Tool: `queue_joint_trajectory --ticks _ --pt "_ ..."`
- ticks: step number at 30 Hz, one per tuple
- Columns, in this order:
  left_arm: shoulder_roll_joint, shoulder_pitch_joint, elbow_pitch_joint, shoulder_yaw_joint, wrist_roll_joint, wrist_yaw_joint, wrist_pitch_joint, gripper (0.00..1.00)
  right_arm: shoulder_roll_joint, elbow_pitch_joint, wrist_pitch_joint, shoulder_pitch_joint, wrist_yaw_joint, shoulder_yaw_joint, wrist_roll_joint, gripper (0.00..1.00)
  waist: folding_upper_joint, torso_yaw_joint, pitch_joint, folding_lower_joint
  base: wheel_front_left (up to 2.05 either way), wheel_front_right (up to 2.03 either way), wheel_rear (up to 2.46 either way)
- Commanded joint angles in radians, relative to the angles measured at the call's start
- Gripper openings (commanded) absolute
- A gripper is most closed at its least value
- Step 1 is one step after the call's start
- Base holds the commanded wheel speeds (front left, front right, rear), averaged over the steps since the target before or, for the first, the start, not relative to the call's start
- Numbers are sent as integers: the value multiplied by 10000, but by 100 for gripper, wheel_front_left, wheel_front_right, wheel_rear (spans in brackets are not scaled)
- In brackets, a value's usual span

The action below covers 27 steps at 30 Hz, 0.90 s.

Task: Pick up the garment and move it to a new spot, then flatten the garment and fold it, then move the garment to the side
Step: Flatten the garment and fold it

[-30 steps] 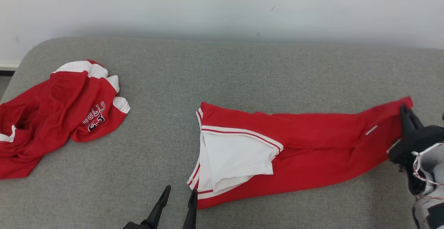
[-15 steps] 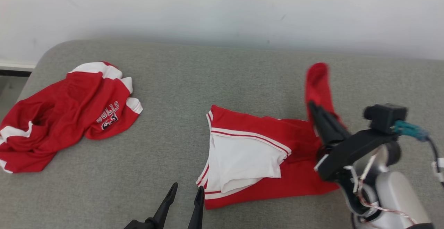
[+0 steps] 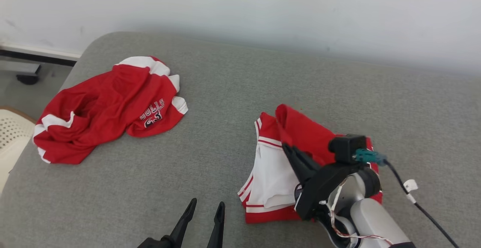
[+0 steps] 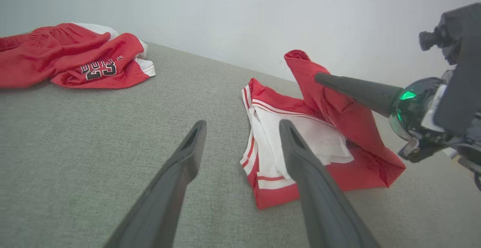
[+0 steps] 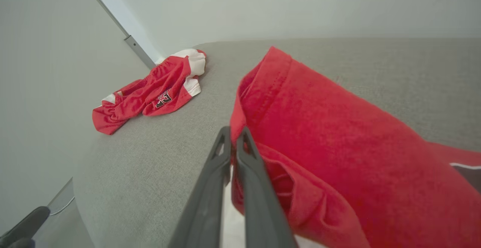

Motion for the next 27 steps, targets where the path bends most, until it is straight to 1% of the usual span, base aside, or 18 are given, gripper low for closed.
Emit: queue_joint_trajectory --ticks 1,5,13,14,15,16,20,23,27 --pt "-42 72 18 19 121 -45 -23 100 36 118 -83 -74 -25 97 49 0 0 224 30 0 0 0 0" --pt "-102 101 77 55 153 -75 -23 100 39 937 -428 -235 -25 612 650 0 0 435 70 0 0 0 0" --pt "-218 118 186 106 245 -156 -23 100 40 2521 -1168 -766 -25 1386 1153 0 0 581 20 0 0 0 0" --pt "-225 128 196 112 246 -173 -23 100 41 2647 -1286 -826 -25 1459 1299 17 0 582 -1 0 0 0 0" --pt "-234 140 207 117 224 -188 -23 100 40 2755 -1404 -880 -25 1534 1472 83 0 577 -22 0 0 0 0" --pt "-243 150 225 121 220 -196 -23 100 40 2815 -1553 -923 -25 1598 1673 100 0 565 -44 0 0 0 0" --pt "-262 263 277 161 226 -176 -23 100 33 2842 -2137 -1151 -25 1933 2501 100 0 376 -151 0 0 0 0" --pt "-231 333 302 202 217 -128 -23 100 30 2941 -2673 -1347 -25 1845 2510 100 0 118 -244 0 0 0 0" --pt "-187 367 264 371 174 11 -23 100 -13 3190 -3289 -1546 -25 1130 2022 100 0 -321 -394 0 0 0 0"
